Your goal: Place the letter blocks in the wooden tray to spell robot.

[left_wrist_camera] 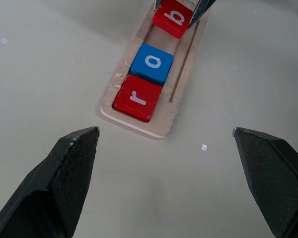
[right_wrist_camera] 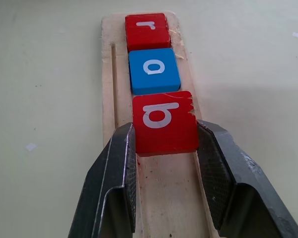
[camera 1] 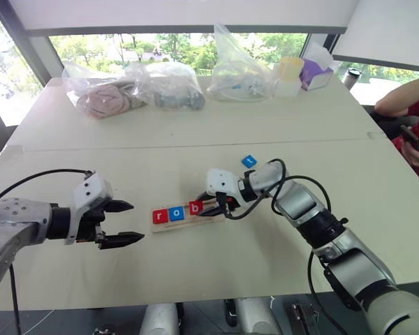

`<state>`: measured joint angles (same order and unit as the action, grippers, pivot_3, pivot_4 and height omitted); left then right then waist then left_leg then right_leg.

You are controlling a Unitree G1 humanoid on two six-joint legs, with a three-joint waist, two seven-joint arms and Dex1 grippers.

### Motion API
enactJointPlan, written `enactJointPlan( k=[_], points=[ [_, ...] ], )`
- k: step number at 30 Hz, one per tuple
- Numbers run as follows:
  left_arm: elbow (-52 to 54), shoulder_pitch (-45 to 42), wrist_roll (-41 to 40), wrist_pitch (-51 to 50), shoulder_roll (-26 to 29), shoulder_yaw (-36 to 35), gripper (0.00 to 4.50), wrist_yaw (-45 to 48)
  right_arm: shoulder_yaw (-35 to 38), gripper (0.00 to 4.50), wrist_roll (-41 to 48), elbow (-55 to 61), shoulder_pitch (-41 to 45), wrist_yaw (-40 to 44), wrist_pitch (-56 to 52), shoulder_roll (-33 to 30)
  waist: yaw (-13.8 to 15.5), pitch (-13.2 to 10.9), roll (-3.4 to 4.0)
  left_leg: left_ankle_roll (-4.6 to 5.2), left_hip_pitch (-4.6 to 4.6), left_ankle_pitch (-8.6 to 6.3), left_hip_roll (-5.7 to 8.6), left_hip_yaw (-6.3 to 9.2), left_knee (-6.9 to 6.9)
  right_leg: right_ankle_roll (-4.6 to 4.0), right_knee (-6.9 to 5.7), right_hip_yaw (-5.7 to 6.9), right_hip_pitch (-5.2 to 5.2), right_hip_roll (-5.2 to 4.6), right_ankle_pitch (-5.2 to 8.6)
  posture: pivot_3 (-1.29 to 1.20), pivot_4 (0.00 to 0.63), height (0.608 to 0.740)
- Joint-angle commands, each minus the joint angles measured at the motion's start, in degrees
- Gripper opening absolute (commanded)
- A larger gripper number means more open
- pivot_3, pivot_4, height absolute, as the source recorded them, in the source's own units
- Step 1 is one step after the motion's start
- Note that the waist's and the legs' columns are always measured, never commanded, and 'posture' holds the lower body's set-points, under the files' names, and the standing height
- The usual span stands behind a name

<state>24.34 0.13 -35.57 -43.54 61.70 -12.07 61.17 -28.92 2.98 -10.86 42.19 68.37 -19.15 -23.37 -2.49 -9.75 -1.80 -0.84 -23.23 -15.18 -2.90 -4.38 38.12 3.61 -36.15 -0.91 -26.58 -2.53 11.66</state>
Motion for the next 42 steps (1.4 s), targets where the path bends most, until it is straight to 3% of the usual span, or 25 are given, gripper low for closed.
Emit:
enactJointPlan(
  k=[1,11,17,18,23,28,34,37,42],
  points=[
    [0.1,-0.9,0.4,0.5,-0.1,0.0,4.50,-0.1,0.1,1.15,-0.6,-0.1,1.2,0.0,1.0,1.3,0.0,0.0,0.00,0.00,0.00,0.00,0.00,0.00,0.00,0.00,0.00,0.00,0.00,0.00,0.00,0.00,0.150,0.739],
    [-0.1,-2.4,0.2,0.4,-0.5,0.5,4.50,-0.3,0.0,1.15,-2.5,-1.9,0.8,-0.3,2.2,3.5,0.0,0.0,0.00,0.00,0.00,0.00,0.01,-0.01,0.00,0.00,0.00,0.00,0.01,-0.01,0.00,0.00,0.150,0.739],
    [-0.3,-2.6,0.4,0.5,-0.8,0.7,4.50,-0.6,1.4,4.26,-2.1,-2.2,1.2,-0.9,2.4,4.4,0.0,0.0,0.00,0.00,0.00,0.00,0.01,-0.01,0.00,0.00,0.00,0.00,0.01,-0.01,0.00,0.00,0.150,0.739],
    [-0.4,-2.7,0.5,0.6,-0.9,0.8,4.50,-0.6,1.8,4.45,-1.9,-2.2,1.4,-1.2,2.4,4.6,0.0,0.0,0.00,0.00,0.00,0.00,0.01,-0.01,0.00,0.00,0.00,0.00,0.01,-0.01,0.00,0.00,0.150,0.739],
    [-0.5,-3.1,0.8,0.8,-1.1,1.3,4.50,-0.8,5.5,4.45,-0.8,-1.2,2.4,-3.9,1.5,4.9,0.0,0.0,0.00,0.00,0.00,0.00,0.01,0.00,0.00,0.00,0.00,0.00,0.01,-0.01,-0.01,0.00,0.150,0.739],
    [0.5,-4.0,-1.3,-0.2,-2.1,0.1,4.50,-1.1,14.4,4.45,2.1,3.3,0.7,-10.0,-4.7,2.5,0.2,0.0,0.00,-0.01,0.00,0.00,0.02,0.00,0.00,0.00,0.01,0.00,0.03,-0.03,-0.01,0.00,0.150,0.739],
    [2.6,-7.4,-7.1,-3.8,-5.1,-1.8,4.50,-3.4,23.6,4.45,4.6,14.0,-6.5,-21.0,-16.3,1.3,0.4,0.0,-0.02,-0.01,-0.04,0.00,0.04,-0.01,0.00,0.01,0.06,-0.01,0.04,-0.06,-0.01,0.00,0.150,0.739],
    [3.3,-10.8,-8.3,-4.9,-8.5,1.4,4.50,-6.1,27.1,4.45,2.7,21.1,-15.2,-30.8,-21.9,3.4,0.4,0.0,-0.02,-0.01,0.00,0.00,0.03,0.03,-0.01,0.02,0.01,0.00,0.06,-0.03,-0.01,0.00,0.150,0.739],
    [2.0,-14.5,-8.3,-6.0,-11.6,4.4,4.50,-8.0,26.1,4.45,2.7,25.9,-21.2,-36.5,-25.1,5.0,-0.1,0.0,-0.02,-0.01,0.06,0.01,0.04,0.04,0.03,0.02,0.00,-0.03,0.13,0.00,-0.02,0.00,0.150,0.739]
  ],
)
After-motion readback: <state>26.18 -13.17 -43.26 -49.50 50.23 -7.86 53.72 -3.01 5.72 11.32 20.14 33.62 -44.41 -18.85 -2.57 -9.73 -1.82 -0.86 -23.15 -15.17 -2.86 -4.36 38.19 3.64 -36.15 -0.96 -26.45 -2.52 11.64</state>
